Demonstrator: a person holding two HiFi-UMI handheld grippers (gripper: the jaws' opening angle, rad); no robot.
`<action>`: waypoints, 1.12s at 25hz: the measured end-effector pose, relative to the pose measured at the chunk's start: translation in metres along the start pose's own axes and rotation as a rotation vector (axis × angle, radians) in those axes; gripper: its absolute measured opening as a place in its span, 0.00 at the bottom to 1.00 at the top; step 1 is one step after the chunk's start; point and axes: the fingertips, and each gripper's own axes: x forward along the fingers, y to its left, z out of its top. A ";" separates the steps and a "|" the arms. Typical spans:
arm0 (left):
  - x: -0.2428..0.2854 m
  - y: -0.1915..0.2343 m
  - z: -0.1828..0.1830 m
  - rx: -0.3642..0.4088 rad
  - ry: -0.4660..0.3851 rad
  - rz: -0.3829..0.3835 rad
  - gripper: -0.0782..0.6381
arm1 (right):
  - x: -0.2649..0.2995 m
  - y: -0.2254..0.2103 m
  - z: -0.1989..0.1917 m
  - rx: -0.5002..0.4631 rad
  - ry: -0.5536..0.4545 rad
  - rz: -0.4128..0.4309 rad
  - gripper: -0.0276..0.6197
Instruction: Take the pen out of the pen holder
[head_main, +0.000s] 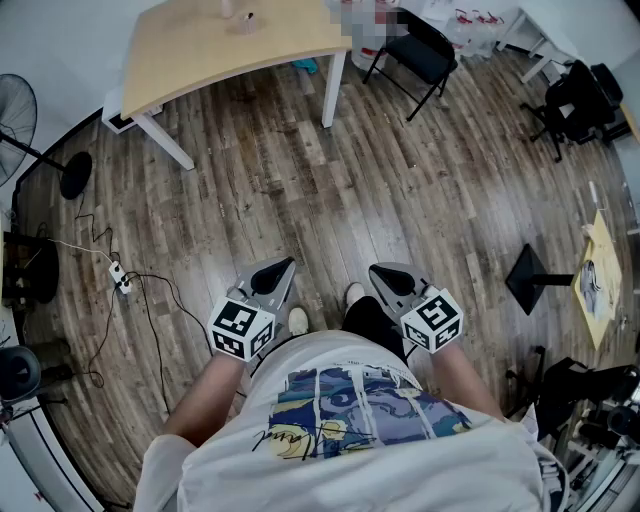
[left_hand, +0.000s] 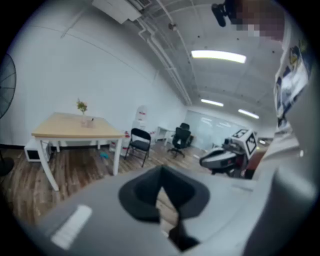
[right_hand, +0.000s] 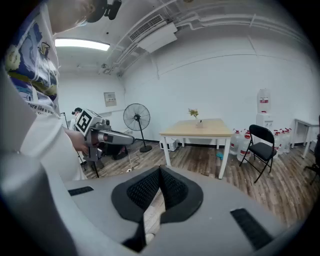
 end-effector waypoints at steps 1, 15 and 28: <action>0.005 0.005 0.000 -0.002 0.002 0.012 0.12 | 0.005 -0.007 0.003 -0.009 -0.002 0.014 0.05; 0.171 0.004 0.098 0.027 -0.051 0.168 0.12 | 0.021 -0.197 0.055 -0.097 -0.046 0.186 0.05; 0.223 0.089 0.130 -0.080 -0.084 0.287 0.15 | 0.113 -0.295 0.104 -0.099 -0.025 0.258 0.09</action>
